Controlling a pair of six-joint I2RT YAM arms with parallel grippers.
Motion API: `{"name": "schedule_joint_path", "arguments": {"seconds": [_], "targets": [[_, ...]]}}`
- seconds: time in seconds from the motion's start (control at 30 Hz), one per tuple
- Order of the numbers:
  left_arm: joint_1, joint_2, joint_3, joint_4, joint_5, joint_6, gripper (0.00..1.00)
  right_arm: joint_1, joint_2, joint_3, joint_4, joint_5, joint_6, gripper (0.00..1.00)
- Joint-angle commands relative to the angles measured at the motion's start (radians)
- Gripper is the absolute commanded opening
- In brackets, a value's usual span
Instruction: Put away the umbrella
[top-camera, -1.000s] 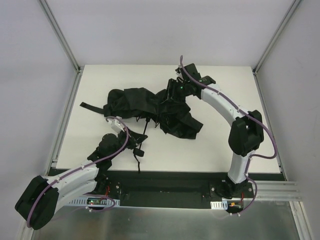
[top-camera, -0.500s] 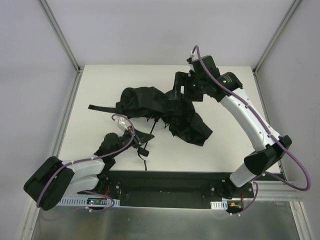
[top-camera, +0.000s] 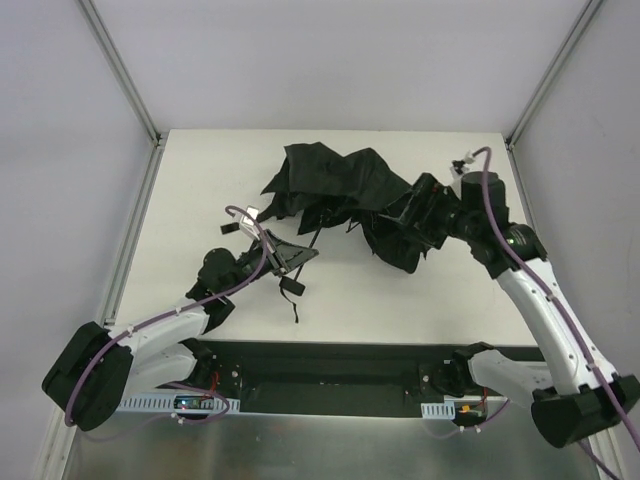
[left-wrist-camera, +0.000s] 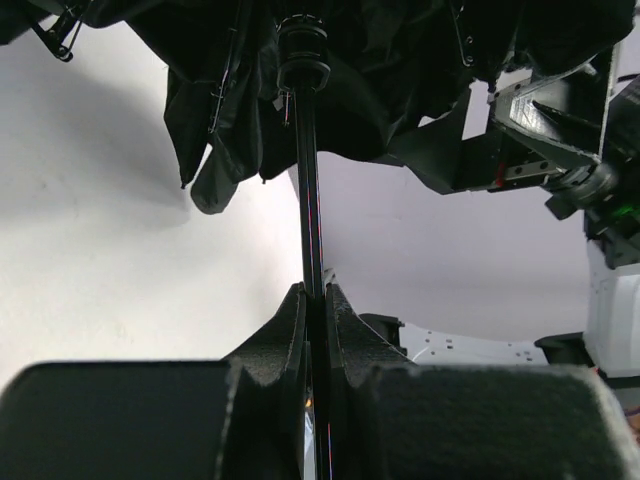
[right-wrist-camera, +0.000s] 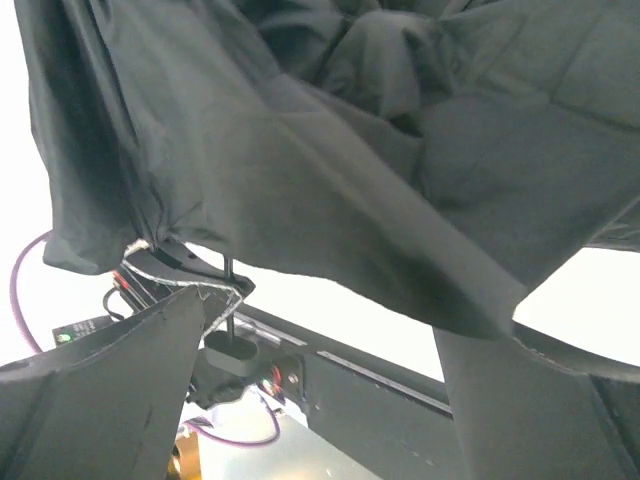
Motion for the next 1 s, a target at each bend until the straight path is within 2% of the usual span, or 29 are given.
{"name": "schedule_joint_path", "arguments": {"seconds": [0.0,0.07,0.13,0.23,0.33,0.43,0.5,0.6,0.73,0.83,0.97], "targets": [[0.003,-0.054,0.086,0.037,0.036,0.073,0.00,-0.078,-0.104,-0.035,0.118,-0.089,0.049,0.96],[0.003,-0.056,0.089,0.050,0.019,0.056,0.00,-0.067,-0.142,-0.076,0.148,-0.135,0.038,0.96],[0.003,-0.051,0.108,0.066,0.023,0.040,0.00,-0.064,-0.200,-0.171,0.269,-0.183,0.095,0.97],[0.001,-0.021,0.148,0.106,0.060,0.014,0.00,-0.063,-0.225,-0.260,0.427,-0.142,0.217,1.00],[0.001,-0.002,0.174,0.127,0.097,0.001,0.00,-0.052,-0.187,-0.253,0.513,-0.050,0.281,1.00],[0.001,0.005,0.190,0.130,0.120,-0.007,0.00,-0.044,-0.109,-0.178,0.561,-0.031,0.285,0.99],[-0.002,0.010,0.202,0.130,0.141,-0.012,0.00,-0.036,-0.051,-0.113,0.558,-0.042,0.275,0.98],[-0.013,0.018,0.225,0.132,0.175,-0.009,0.00,-0.010,0.029,-0.038,0.564,-0.042,0.246,0.85],[-0.049,0.037,0.271,0.141,0.204,0.005,0.00,0.118,0.152,0.094,0.534,0.041,0.170,0.69],[-0.077,0.044,0.303,0.149,0.203,0.020,0.00,0.187,0.270,0.204,0.466,0.032,0.147,0.59],[-0.083,0.021,0.296,0.136,0.137,0.031,0.00,0.224,0.304,0.342,0.237,0.055,0.035,0.62]]}}
